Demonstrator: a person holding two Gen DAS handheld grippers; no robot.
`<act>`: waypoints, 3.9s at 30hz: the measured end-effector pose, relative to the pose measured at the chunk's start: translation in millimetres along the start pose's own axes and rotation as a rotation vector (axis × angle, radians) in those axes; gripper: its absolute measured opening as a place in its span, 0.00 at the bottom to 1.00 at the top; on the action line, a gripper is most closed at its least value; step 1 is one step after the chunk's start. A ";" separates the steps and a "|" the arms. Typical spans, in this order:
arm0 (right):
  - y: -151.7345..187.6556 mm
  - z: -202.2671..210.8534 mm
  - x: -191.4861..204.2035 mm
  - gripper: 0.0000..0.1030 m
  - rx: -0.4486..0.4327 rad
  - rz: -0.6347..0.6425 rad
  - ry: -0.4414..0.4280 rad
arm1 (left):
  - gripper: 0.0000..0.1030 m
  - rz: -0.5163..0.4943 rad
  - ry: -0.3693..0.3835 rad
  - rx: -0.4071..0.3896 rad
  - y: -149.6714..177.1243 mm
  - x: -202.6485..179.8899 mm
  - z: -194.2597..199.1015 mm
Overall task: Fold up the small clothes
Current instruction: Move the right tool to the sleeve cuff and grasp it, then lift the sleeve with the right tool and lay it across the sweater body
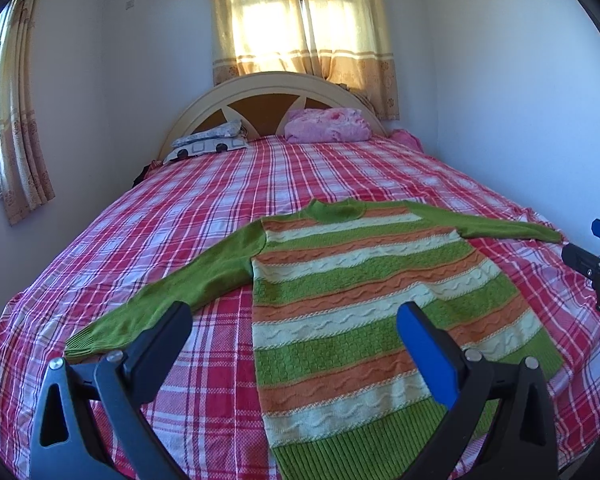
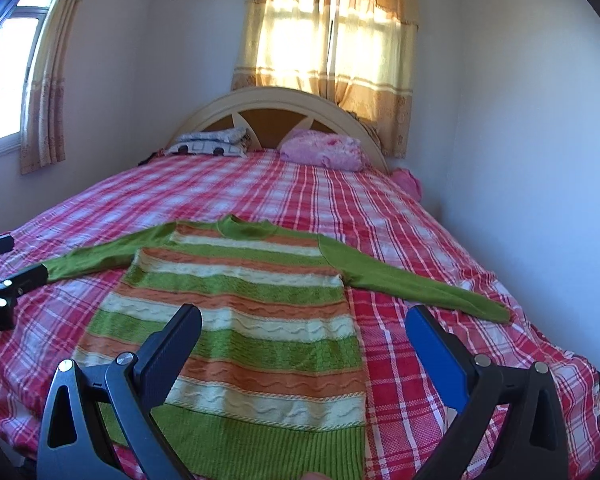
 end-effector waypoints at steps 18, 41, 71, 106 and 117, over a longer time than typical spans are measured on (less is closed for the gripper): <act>50.6 -121.1 -202.4 0.98 0.203 -0.355 0.121 | 1.00 -0.054 -0.103 0.028 -10.8 -7.8 -116.3; 105.1 -192.5 -421.2 0.61 0.231 -0.900 0.270 | 1.00 0.108 -0.127 0.230 42.4 22.6 -198.8; -134.6 -180.4 -297.2 0.08 -0.039 -0.519 0.047 | 1.00 0.214 -0.024 0.190 44.5 29.2 -195.6; -140.4 -314.0 161.8 0.08 0.142 -0.029 -0.418 | 1.00 0.310 0.045 0.169 48.7 37.8 -190.0; -49.4 -314.9 132.9 0.63 0.290 -0.056 -0.480 | 1.00 0.221 0.074 0.199 45.8 22.6 -189.1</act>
Point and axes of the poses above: each gripper's, at about its wrist camera, not at the fingertips, and z roughly against the way its jaws point, x to its left, y to its underside, the point moved 9 cm from there along -z, roughly the way its jaws point, and after that the axes turned 6 degrees about -y, right-handed, at the moved point
